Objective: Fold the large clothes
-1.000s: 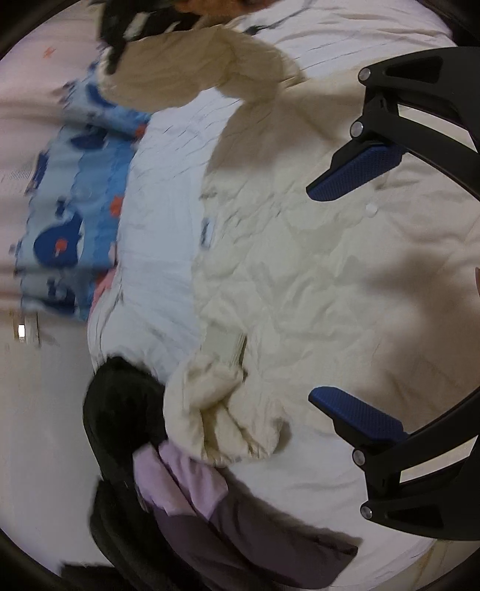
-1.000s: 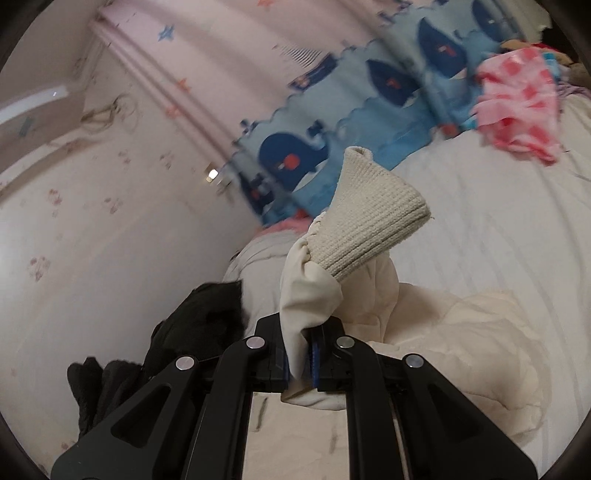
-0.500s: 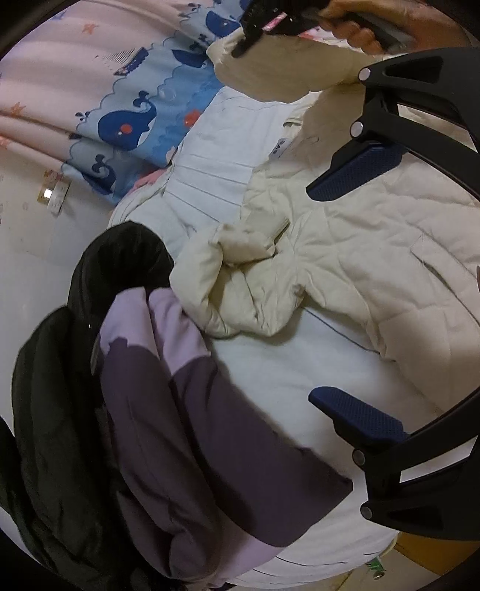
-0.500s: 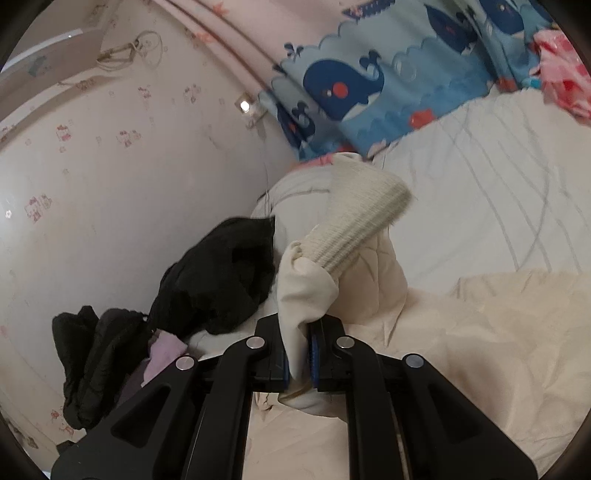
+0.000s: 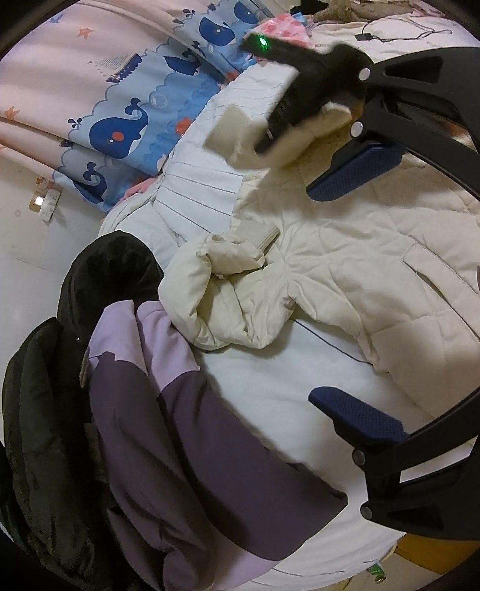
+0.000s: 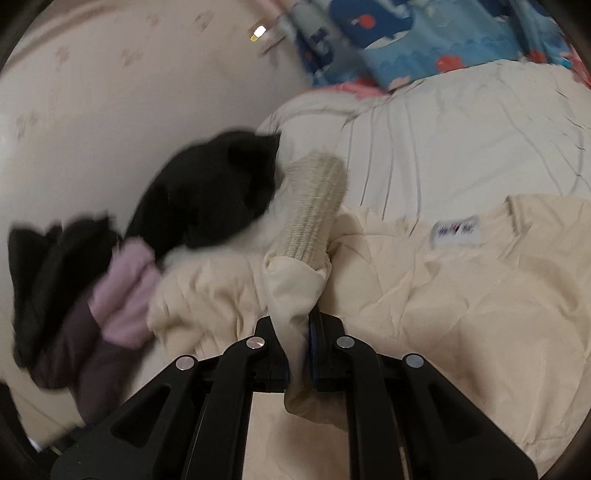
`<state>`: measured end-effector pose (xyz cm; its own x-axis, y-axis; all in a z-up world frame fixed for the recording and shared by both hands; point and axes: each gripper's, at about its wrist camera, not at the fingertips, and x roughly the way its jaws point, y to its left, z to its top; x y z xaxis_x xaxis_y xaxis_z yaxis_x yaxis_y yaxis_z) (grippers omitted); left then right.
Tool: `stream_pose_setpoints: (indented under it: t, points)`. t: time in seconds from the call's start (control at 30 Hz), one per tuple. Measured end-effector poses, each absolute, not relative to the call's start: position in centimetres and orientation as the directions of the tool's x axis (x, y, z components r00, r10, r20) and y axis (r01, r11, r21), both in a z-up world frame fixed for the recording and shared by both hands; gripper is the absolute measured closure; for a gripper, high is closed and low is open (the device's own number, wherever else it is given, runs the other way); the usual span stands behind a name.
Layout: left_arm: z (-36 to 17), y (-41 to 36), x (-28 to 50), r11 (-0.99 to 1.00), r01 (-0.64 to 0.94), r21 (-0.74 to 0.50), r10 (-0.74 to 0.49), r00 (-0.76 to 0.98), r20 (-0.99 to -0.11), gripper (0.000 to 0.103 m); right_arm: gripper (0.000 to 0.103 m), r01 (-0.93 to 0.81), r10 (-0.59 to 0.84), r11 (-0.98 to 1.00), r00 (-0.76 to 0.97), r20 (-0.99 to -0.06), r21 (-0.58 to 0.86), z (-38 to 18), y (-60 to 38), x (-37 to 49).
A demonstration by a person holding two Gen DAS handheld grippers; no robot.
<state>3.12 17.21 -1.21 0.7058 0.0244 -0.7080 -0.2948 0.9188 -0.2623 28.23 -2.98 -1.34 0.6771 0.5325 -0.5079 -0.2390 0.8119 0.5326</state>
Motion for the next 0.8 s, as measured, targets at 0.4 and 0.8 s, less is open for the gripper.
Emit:
stream_pose_setpoints:
  t: [0.4, 0.8]
  points:
    - [-1.8, 17.5, 3.5, 0.909, -0.298, -0.292, -0.005, 0.691, -0.722, 0.007, 0.071, -0.302, 0.558, 0.830, 0.431, -0.709, 0.469, -7.9, 2.7, 28.8]
    - [-1.4, 17.3, 3.6, 0.921, -0.263, -0.287, -0.015, 0.711, -0.703, 0.006, 0.017, -0.381, 0.555, 0.831, 0.620, -0.555, 0.406, 0.5, -3.9, 20.9]
